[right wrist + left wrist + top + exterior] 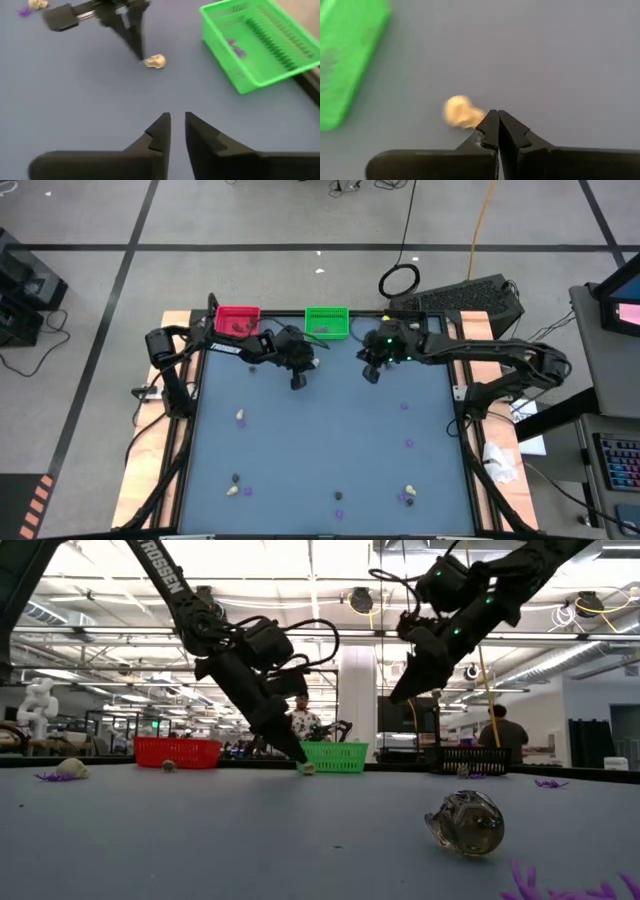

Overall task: Sort Halloween decoration
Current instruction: Put the white skull toy into the black bin

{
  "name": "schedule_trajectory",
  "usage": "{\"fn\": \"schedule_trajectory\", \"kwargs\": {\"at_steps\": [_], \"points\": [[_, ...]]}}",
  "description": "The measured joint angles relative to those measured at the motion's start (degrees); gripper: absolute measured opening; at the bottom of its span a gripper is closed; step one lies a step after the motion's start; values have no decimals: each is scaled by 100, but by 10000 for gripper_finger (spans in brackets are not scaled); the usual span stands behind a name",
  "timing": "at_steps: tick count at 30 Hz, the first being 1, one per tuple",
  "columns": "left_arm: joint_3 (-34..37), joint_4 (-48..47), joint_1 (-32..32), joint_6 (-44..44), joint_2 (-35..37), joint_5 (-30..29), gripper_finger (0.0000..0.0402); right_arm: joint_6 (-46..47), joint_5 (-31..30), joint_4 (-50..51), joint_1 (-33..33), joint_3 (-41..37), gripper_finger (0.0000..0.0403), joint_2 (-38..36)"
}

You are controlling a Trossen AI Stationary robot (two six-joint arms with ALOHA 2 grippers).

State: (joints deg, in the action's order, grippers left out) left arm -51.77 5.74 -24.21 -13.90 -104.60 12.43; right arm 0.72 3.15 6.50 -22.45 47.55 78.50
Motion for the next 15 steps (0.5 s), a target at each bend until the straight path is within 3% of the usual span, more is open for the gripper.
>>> {"fn": "schedule_trajectory", "kwargs": {"at_steps": [4,8,15], "points": [[-5,70,64,396,181,-1036,0,50,-3,-229,135,0,79,253],[-2,74,62,594,111,-1080,0,54,-28,-242,168,0,78,303],[-2,226,62,836,-101,-1100,0,27,-30,-312,168,2,35,297]]}}
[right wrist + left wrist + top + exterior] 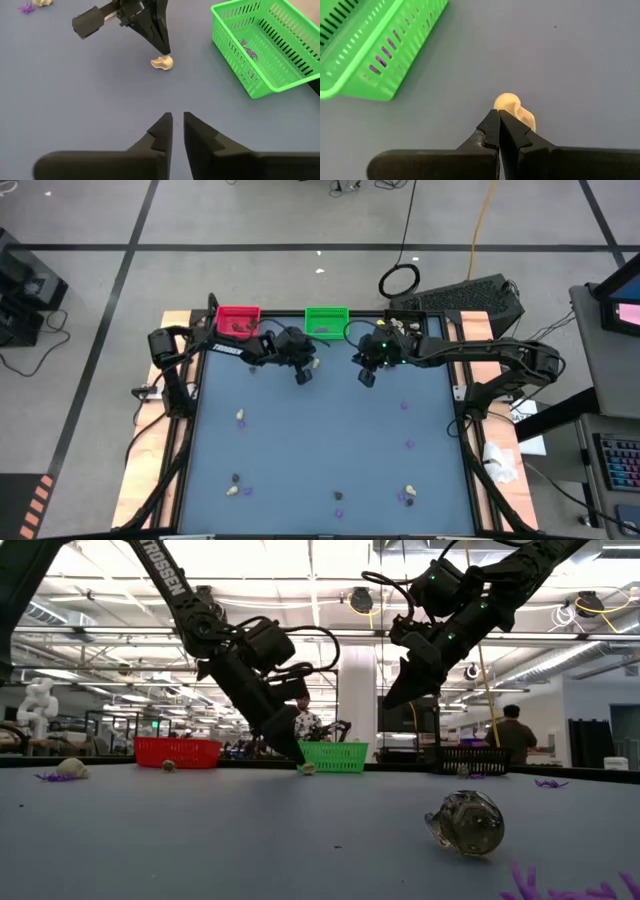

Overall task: Sort Halloween decoration
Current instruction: Put the white skull toy into the black bin

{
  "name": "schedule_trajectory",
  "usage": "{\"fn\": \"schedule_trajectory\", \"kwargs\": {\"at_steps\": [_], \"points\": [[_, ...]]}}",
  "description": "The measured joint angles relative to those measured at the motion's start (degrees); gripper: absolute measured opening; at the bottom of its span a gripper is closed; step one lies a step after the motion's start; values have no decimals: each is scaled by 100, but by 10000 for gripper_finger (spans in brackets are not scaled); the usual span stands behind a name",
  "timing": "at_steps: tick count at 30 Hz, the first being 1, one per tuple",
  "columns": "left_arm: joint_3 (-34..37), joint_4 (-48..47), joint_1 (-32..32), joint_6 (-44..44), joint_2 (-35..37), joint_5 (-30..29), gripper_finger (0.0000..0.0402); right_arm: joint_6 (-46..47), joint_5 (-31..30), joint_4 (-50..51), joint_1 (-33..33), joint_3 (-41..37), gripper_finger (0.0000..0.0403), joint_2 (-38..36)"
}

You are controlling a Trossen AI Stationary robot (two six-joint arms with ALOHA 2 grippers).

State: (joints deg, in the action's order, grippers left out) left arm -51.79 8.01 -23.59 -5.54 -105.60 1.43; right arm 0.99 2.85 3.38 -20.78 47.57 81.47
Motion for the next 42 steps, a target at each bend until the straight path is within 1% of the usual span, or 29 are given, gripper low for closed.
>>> {"fn": "schedule_trajectory", "kwargs": {"at_steps": [5,9,12,18,24,35,38,40,42], "points": [[0,-20,-25,79,0,-100,0,-15,0,-20,0,4,12,0],[-7,-69,-44,253,-146,33,0,-28,-2,-18,0,4,3,0],[-10,71,-37,365,-245,163,0,-37,-2,-25,0,4,2,0],[-6,377,15,377,-348,218,0,-36,-3,-10,12,4,2,-2],[-2,551,92,464,-352,599,0,-55,-2,-11,26,4,2,-2],[0,1048,271,529,-352,620,0,-127,17,-15,26,4,2,-2],[0,1060,275,524,-348,610,0,-63,17,-16,51,4,2,-2],[22,885,255,525,-202,579,0,15,20,-74,105,4,2,36],[111,965,215,527,30,554,0,159,18,-268,188,7,8,154]]}}
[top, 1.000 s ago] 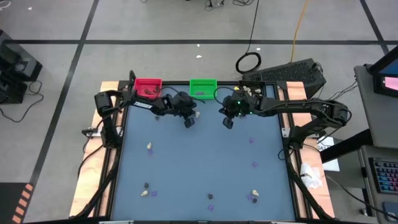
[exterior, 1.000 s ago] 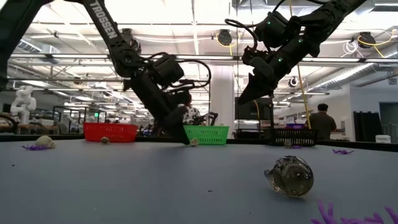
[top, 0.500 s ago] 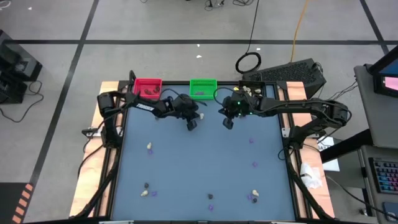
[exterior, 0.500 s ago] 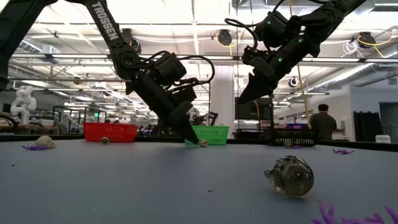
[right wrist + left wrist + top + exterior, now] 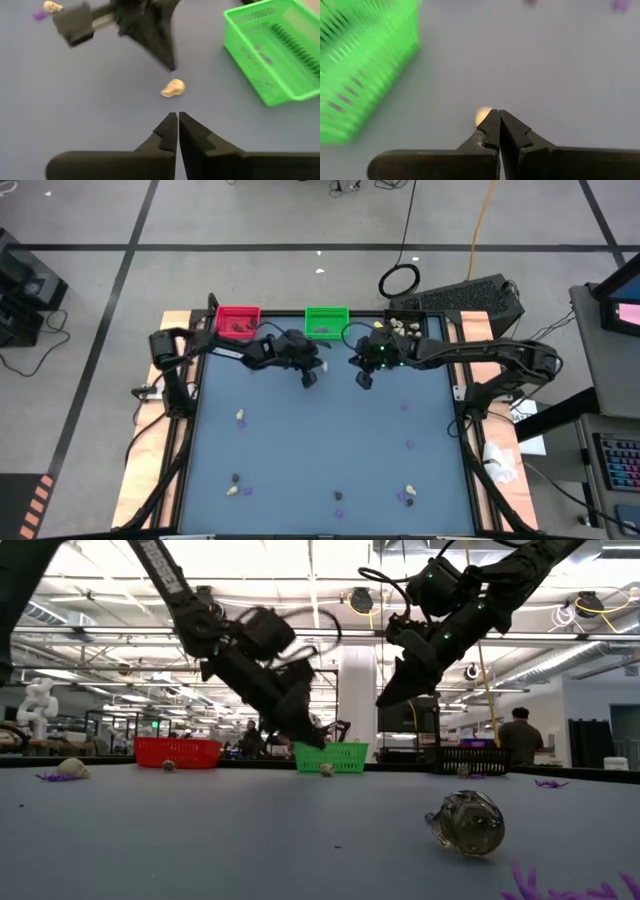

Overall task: Sort Halloween decoration
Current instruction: Put the white skull toy into the black bin

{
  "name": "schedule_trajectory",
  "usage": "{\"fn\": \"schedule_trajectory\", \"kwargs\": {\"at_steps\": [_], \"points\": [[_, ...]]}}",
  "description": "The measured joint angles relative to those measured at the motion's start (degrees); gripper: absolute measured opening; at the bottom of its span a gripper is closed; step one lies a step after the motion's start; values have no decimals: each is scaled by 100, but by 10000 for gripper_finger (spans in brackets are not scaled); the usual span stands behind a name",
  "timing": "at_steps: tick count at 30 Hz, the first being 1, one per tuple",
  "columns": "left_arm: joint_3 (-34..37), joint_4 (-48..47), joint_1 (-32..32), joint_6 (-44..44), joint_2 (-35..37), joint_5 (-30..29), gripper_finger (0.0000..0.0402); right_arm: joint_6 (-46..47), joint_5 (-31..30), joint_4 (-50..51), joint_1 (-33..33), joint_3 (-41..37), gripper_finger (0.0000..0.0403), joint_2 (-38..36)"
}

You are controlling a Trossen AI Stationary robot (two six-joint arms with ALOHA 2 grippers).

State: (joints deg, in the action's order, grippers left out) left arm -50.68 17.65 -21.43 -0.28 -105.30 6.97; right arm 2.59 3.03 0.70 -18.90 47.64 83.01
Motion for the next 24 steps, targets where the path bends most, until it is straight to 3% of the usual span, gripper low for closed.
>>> {"fn": "schedule_trajectory", "kwargs": {"at_steps": [4,10,15,24], "points": [[477,261,-79,225,471,-118,0,308,-40,-574,258,6,48,385],[1389,1353,-239,739,897,-160,0,481,-809,-1644,624,9,143,1129],[1711,1826,-310,750,980,-178,0,708,-1161,-2567,693,9,209,1756],[1825,1826,-347,701,980,-261,0,726,-1242,-3044,523,296,240,2686]]}}
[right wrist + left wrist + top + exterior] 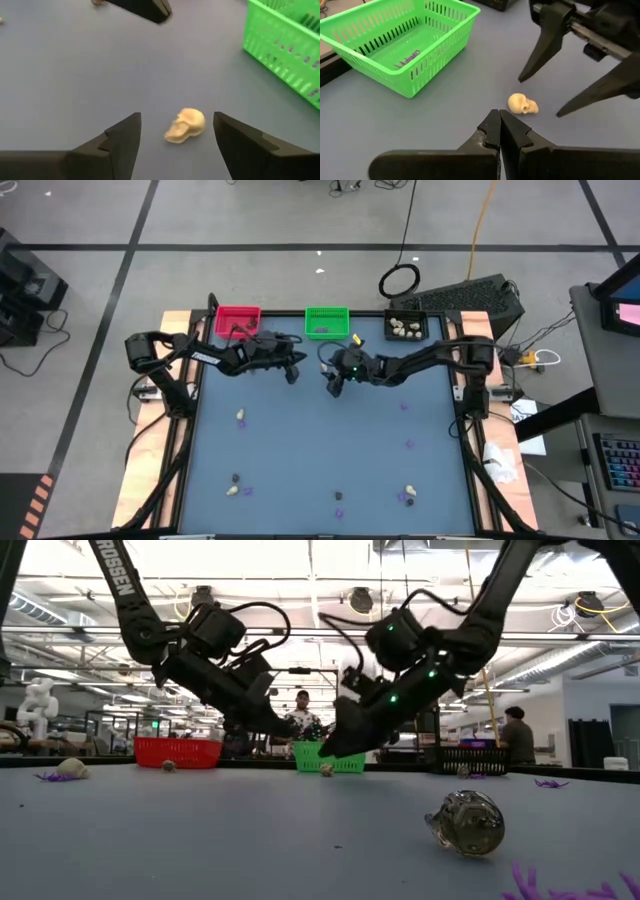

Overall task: Sort Halloween decoration
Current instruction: Put the white skull toy into the black bin

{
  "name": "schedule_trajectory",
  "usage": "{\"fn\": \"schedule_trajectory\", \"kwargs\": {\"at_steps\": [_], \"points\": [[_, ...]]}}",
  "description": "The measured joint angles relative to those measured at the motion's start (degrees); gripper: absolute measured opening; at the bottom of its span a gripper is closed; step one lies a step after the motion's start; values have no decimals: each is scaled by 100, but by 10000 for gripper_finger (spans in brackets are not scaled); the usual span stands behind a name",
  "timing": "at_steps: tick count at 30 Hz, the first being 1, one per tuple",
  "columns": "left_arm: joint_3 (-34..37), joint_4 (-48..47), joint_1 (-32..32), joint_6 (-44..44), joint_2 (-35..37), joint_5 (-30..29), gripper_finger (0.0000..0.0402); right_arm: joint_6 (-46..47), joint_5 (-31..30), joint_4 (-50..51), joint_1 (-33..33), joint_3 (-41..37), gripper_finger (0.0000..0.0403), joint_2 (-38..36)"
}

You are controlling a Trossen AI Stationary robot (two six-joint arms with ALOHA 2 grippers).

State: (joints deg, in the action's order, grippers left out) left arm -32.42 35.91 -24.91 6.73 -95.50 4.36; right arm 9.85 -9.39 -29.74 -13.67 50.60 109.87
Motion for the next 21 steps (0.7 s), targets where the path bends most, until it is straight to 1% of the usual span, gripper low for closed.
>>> {"fn": "schedule_trajectory", "kwargs": {"at_steps": [2,6,10,14,21], "points": [[0,-23,-15,-3,0,-11,0,0,-121,5,-42,121,240,165],[0,-57,-22,-3,0,-13,0,-5,-106,-10,-130,339,239,451],[0,-64,-21,-8,0,-13,0,-1,-101,-13,-136,414,223,666],[0,-75,-22,-12,-2,-13,0,0,-94,-57,-134,420,186,718],[0,-86,-22,-10,-2,-13,0,0,-81,-11,-134,418,89,674]]}}
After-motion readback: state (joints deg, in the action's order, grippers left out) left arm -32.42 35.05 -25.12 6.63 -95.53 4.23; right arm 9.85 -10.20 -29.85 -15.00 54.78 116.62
